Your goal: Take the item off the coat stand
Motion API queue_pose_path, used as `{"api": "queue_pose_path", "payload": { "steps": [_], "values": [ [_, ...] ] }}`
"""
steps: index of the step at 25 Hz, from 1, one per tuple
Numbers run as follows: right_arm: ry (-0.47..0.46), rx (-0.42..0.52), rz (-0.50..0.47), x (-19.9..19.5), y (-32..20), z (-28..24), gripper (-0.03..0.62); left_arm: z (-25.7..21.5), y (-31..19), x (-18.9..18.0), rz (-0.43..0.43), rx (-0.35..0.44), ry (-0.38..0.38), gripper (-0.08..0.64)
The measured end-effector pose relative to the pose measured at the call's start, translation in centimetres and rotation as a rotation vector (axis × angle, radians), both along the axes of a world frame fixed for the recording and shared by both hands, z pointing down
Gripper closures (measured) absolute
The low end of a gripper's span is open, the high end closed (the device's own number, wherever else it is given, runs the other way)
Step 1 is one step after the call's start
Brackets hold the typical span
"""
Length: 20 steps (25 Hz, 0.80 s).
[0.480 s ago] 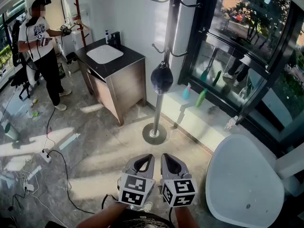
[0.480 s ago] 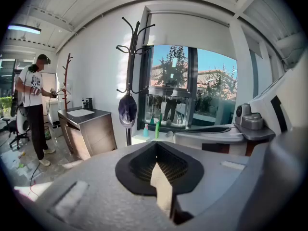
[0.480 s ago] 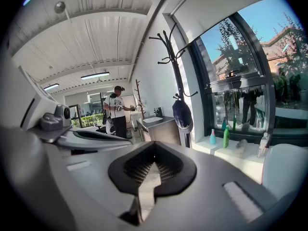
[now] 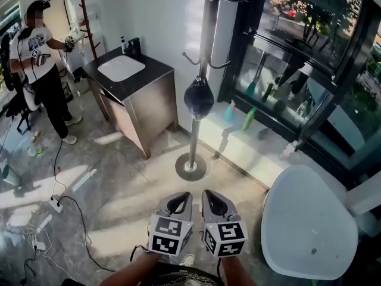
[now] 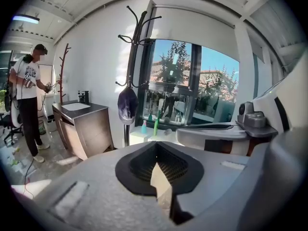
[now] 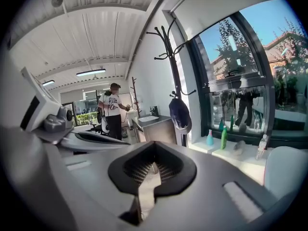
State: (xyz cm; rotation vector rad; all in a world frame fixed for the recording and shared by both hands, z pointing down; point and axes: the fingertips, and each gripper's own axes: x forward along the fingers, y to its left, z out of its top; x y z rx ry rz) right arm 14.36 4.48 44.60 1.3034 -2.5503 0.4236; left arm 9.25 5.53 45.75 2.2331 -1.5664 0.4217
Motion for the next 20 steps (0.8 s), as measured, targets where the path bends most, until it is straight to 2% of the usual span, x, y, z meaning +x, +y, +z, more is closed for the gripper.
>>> {"api": "queue_pose_path", "payload": {
  "steps": [12,20],
  "values": [
    [0.010,-0.014,0.071,-4.2,-8.0,0.7,0.586,0.5,-9.1,-4.2,0.071,-0.014,0.012,0.560],
    [0.041,0.012,0.140,-7.6,-13.6,0.1,0.586,0.1,-14.5,-7.9,0.128,-0.016,0.033,0.560]
  ]
}}
